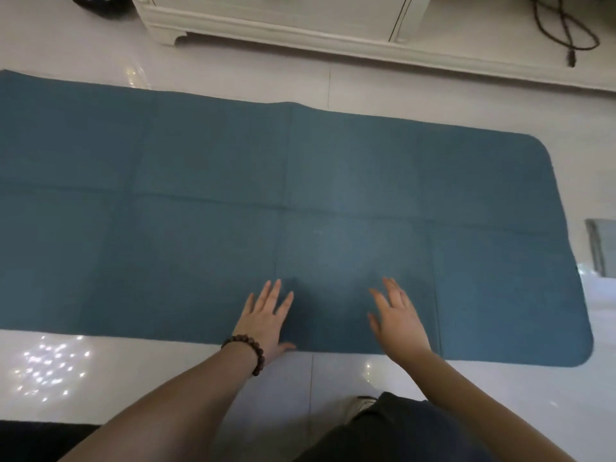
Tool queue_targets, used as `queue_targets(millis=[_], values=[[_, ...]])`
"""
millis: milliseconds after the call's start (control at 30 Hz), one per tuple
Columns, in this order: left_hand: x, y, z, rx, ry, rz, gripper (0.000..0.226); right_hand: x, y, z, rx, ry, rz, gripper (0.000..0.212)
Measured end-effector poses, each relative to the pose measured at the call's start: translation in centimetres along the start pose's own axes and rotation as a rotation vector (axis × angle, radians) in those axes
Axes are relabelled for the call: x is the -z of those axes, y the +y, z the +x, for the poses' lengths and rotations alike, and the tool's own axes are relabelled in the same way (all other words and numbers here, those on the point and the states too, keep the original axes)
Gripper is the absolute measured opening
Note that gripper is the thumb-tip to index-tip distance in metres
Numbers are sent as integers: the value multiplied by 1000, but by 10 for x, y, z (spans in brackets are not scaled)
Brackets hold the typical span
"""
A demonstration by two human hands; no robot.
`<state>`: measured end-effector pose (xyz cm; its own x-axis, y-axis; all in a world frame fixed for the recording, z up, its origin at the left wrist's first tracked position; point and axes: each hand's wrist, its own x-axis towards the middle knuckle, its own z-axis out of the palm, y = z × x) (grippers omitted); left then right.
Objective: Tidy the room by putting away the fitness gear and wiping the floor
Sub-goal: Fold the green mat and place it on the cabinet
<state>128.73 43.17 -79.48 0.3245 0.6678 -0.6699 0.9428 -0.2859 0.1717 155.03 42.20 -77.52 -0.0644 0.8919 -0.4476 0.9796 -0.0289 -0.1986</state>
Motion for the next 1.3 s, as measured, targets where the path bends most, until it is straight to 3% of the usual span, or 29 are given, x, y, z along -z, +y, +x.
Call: queue_targets(millis=[200, 300, 367, 433, 500, 600, 767, 833, 900, 1000, 1167, 1300], values=[[-41, -21, 29, -33, 34, 119, 116, -57, -17, 33, 75, -45, 17, 56], [-60, -32, 33, -91, 154, 135, 117, -72, -23, 37, 98, -82, -61, 63], [-71, -37, 31, -115, 214, 117, 104, -74, -25, 34, 87, -96, -91, 75], [-81, -39, 28, -146, 277, 124, 76, -73, -27, 31, 84, -97, -82, 89], [-84, -37, 25, -169, 356, 101, 68, -72, -28, 30, 108, -110, -88, 93], [-83, -32, 24, -172, 492, 88, 75, -71, -33, 28, 185, -152, -143, 91], [-69, -28, 26, -208, 723, -24, 66, -62, -35, 23, 251, -150, -84, 87], [-51, -28, 27, -181, 755, -34, 52, -55, -33, 22, 281, -178, -28, 84], [-31, -29, 30, -185, 779, 4, 26, -46, -31, 23, 316, -195, -73, 65], [-5, -34, 35, -153, 797, 55, 24, -22, -37, 31, 273, -74, -195, 32], [47, -42, 45, -155, 952, 131, 34, 22, -52, 60, 234, 200, -266, 14], [101, -51, 55, -147, 1062, 175, 34, 64, -62, 89, 171, 377, -378, 36]])
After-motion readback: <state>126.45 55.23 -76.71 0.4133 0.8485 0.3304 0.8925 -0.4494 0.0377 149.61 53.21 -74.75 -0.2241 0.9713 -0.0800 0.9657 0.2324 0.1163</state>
